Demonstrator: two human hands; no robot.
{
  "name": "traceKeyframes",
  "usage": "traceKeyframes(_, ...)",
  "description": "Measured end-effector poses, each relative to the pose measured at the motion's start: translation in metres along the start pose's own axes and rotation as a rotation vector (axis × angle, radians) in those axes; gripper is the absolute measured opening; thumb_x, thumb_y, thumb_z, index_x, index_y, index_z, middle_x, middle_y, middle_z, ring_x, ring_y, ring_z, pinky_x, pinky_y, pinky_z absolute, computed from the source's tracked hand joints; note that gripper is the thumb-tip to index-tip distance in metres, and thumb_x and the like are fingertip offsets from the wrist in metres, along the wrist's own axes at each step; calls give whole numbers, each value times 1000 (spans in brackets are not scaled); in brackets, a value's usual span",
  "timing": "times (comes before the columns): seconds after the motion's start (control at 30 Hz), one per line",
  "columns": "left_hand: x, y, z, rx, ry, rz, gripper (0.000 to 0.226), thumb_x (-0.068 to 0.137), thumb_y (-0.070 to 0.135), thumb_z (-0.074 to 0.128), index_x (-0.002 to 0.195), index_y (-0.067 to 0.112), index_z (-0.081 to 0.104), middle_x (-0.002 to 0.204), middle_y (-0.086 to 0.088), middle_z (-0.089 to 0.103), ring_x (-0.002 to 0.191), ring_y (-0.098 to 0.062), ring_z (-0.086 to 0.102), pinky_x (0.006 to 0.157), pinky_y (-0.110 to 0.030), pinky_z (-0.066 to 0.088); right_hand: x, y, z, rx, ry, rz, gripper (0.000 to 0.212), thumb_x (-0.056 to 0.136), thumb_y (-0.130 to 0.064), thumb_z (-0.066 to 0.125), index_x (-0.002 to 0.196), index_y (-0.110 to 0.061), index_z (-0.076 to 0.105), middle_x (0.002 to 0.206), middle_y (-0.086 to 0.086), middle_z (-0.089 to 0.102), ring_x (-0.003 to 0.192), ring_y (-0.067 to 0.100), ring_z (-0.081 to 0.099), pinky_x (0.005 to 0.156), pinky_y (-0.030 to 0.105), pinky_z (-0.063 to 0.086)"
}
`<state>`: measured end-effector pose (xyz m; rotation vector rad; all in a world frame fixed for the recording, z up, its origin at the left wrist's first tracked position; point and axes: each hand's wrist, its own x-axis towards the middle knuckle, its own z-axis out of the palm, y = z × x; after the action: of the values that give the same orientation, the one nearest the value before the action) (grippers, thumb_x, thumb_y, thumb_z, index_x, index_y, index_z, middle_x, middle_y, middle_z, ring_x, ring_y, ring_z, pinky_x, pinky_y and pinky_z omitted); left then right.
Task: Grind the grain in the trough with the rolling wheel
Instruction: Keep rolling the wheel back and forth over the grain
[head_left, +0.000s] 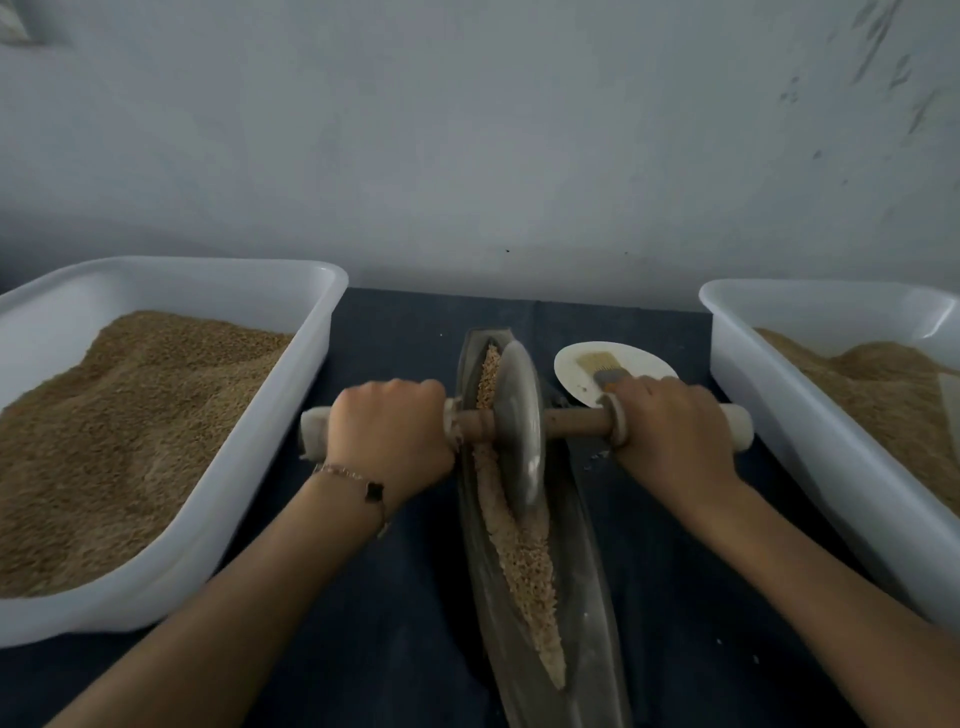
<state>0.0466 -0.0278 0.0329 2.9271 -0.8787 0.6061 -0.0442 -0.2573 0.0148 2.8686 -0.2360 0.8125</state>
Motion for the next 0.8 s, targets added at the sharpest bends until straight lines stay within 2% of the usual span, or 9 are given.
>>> traceKeyframes(0.07,18,-3,4,19,-8,2,28,84,39,49,63,25,36,59,9,44,48,-8,36,47,-24,25,17,2,8,17,-16,4,9,80,-20,65,84,-14,61,76,6,65,68,27,57,60,35,39)
traceKeyframes(0.17,33,-6,8,31,-30,-10,25,82,37,49,62,24,41,59,7,46,49,-10,38,49,-23,27,30,3,15,8,8,10,14,81,-24,65,77,-14,56,73,6,63,65,26,56,57,33,33)
traceKeyframes(0.27,34,-8,11,-10,-65,-33,24,83,37,48,63,24,42,60,7,48,50,-10,40,50,-23,28,33,2,16,-64,27,10,16,81,-26,66,78,-13,57,74,5,63,67,26,57,58,32,32)
traceKeyframes(0.37,23,-8,11,-55,-104,-66,22,84,36,48,66,25,45,62,7,51,53,-9,44,49,-24,29,29,-4,7,-78,75,-10,17,75,-16,73,73,-10,57,68,9,62,62,29,56,57,33,33)
traceKeyframes(0.5,-8,-5,9,-74,-73,-76,26,84,36,50,66,28,33,62,10,45,51,-5,36,46,-25,21,2,-10,-16,-42,96,-62,24,61,-1,78,78,-7,61,69,9,60,62,29,55,58,36,39)
traceKeyframes(0.6,-33,-1,-3,-109,-109,-66,26,83,38,52,67,29,33,63,11,44,52,-3,37,46,-23,23,-28,-12,-37,-27,119,-98,37,53,-2,81,84,-8,63,75,8,61,66,28,56,61,37,43)
traceKeyframes(0.73,-69,4,-25,-70,-95,-30,31,84,43,49,66,30,27,61,12,42,50,-2,35,45,-21,19,-59,-9,-63,31,117,-121,41,46,-2,83,78,-12,60,69,3,58,62,25,54,59,33,36)
traceKeyframes(0.8,-81,7,-34,-42,-36,40,32,79,42,57,65,30,31,56,12,40,47,-3,37,43,-19,15,-68,-6,-71,73,69,-117,42,43,-1,84,75,-14,60,65,0,56,57,23,51,55,31,36)
